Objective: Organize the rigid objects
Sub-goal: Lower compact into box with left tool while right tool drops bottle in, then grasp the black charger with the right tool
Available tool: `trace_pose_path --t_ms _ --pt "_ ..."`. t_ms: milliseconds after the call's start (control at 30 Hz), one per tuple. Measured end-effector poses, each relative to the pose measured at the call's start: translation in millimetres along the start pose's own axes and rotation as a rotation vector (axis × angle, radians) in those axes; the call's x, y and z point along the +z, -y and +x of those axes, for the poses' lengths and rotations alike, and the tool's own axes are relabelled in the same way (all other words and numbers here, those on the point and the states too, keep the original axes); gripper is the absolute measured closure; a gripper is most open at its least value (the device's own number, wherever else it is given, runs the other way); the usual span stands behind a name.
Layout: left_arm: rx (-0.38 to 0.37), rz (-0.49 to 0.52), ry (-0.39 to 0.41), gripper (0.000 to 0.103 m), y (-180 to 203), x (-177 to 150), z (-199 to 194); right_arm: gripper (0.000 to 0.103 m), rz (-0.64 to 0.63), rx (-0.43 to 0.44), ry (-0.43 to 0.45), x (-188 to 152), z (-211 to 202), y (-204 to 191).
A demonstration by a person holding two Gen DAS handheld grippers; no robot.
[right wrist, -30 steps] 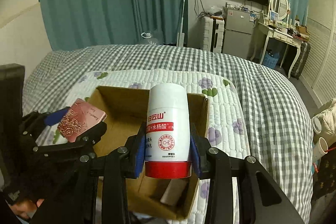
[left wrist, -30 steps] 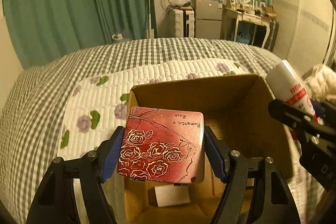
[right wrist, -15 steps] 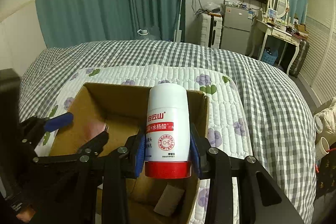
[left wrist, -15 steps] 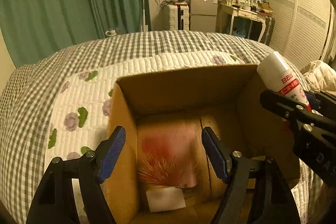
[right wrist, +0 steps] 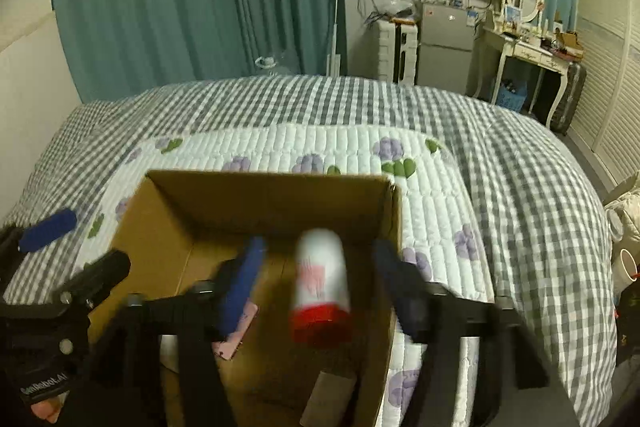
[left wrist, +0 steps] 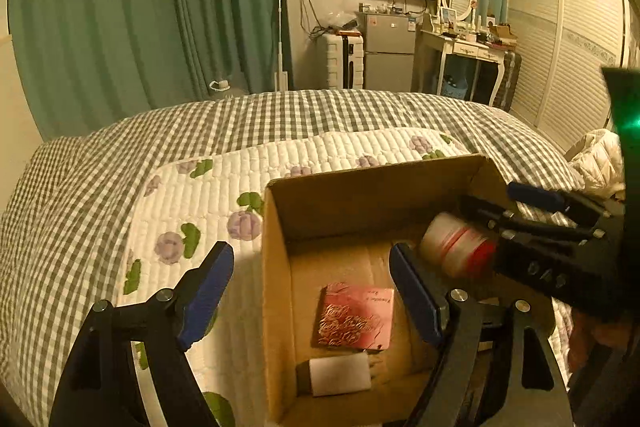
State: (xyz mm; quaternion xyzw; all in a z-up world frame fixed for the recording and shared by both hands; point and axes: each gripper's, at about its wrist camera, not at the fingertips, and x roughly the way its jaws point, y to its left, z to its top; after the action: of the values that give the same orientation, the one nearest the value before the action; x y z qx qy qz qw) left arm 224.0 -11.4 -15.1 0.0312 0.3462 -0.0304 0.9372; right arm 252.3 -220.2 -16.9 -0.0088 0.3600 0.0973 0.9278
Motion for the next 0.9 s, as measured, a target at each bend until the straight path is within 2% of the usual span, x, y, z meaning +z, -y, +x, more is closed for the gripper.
trace_pose_path --t_ms 167,233,333,400,600,767,900 --pt "-0.001 -0.015 -0.011 0.021 -5.3 -6.7 -20.3 0.039 -0.039 -0.036 0.006 3.8 -29.9 -7.5" --pt "0.002 -0.020 -0.007 0.019 -6.8 -10.1 -35.1 0.036 -0.041 -0.048 0.015 4.3 -48.4 -8.3" --pt "0.020 -0.026 0.014 0.006 -8.3 -15.5 -61.4 0.024 -0.043 -0.063 0.026 1.1 -87.1 -11.2" --pt "0.028 -0.035 0.035 0.004 -9.6 -19.0 -80.4 0.016 -0.056 -0.073 0.025 -2.9 -107.4 -15.3" --pt "0.001 -0.070 0.044 0.001 -17.3 -32.0 -125.1 0.007 -0.087 -0.122 0.029 -25.7 -165.8 -25.2" --pt "-0.008 -0.070 0.049 0.001 -24.6 -54.0 -142.7 0.005 -0.063 -0.136 0.012 -56.1 -185.4 -27.8" --pt "0.001 -0.027 0.040 0.001 -26.5 -78.8 -138.2 0.004 -0.056 -0.118 -0.048 -84.2 -171.9 -31.0"
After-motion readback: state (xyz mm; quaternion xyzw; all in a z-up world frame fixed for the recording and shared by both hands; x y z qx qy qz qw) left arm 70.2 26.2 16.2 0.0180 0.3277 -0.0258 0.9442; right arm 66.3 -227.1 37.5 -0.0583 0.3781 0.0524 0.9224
